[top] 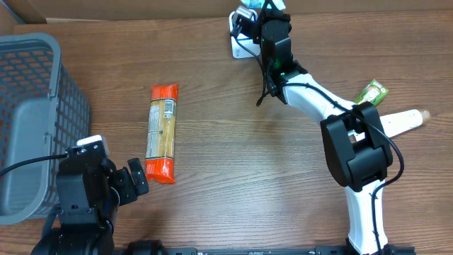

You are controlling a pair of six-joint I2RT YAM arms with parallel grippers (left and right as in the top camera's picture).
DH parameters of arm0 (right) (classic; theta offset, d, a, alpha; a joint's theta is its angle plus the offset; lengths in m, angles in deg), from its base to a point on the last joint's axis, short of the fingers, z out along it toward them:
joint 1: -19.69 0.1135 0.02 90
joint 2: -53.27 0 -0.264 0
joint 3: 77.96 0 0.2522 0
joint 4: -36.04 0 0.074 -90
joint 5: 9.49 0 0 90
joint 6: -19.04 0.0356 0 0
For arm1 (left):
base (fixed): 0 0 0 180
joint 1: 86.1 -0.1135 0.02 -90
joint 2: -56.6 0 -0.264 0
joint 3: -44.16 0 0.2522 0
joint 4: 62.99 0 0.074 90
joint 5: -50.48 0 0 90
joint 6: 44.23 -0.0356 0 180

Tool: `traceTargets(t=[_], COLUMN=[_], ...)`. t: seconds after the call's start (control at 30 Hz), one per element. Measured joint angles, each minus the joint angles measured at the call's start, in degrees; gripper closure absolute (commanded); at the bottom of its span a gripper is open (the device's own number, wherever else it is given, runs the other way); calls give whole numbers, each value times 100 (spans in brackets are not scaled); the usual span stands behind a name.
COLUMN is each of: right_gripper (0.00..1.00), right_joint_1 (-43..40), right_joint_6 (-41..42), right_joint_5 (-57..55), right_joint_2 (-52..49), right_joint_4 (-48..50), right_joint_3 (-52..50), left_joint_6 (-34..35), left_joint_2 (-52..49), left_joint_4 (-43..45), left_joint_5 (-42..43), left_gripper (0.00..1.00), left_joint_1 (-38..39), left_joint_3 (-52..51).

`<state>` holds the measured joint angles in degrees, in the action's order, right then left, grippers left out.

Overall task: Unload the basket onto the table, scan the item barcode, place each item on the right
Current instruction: 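Lift the teal packet up to the front of the barcode scanner, then carry the teal packet to the right table edge and release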

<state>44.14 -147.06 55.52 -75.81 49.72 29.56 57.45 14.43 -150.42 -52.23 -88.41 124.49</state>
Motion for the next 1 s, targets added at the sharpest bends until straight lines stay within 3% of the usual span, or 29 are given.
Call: traceTargets(t=[0.47, 1.0], right_gripper=[96, 96], right_joint_1=[4, 66], right_joint_6=[-911, -1110], right_joint_5=[39, 59], right_joint_2=[-26, -26], right_joint_4=[-503, -127], right_joint_3=[0, 0], left_joint_6=[0, 0], left_joint_2=[0, 0], left_joint_4=[0, 0], left_joint_5=[0, 0], left_gripper=[0, 0], left_joint_1=[0, 0], left_joint_3=[0, 0])
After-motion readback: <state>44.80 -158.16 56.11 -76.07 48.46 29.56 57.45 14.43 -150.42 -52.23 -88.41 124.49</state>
